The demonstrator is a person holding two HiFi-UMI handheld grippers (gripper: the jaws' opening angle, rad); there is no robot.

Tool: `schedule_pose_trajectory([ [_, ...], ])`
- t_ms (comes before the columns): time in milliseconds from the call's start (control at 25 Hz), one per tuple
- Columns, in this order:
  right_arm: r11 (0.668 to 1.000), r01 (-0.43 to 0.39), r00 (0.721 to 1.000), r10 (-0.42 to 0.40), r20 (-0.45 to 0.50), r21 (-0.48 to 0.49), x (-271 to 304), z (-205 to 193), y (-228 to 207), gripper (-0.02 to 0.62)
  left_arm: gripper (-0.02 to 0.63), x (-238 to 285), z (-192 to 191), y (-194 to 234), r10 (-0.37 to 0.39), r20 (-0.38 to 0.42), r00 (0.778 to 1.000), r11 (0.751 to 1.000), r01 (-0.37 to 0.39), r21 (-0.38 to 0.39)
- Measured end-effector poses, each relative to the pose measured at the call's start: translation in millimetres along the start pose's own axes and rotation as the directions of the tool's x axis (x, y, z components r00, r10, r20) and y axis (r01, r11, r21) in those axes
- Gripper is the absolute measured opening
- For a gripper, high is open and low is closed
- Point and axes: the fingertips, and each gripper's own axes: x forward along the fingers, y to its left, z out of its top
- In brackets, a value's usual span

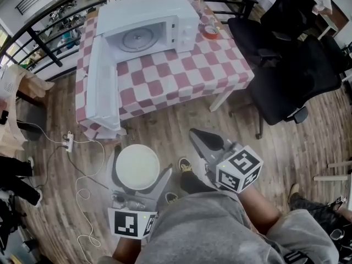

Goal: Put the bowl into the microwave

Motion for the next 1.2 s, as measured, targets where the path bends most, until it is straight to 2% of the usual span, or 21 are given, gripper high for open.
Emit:
schedule_pose_trajectory([
  [360, 1.0, -0.007, 1.0, 0.007, 0.005, 0.016, 10.9, 11.5, -42.9, -0.002, 0.541, 48.9, -0.4, -11.0, -0.012, -0.032, 0.999, 1.0, 0.012, 0.012],
  [720, 0.999, -0.036, 0.999, 0.035, 0.015, 0.028, 24.3, 23.6, -77.8, -0.002, 0.541, 87.1, 5.9, -17.8, -0.01, -0.021, 1.0, 0.999, 0.011, 0.043],
  [1200, 0.996, -0.07, 0.997, 0.069, 0.022, 0.046, 25.5, 26.6, -103.1, -0.002, 0.541, 110.7, -1.5, -34.0, -0.006, -0.047, 0.999, 0.998, 0.009, 0.056],
])
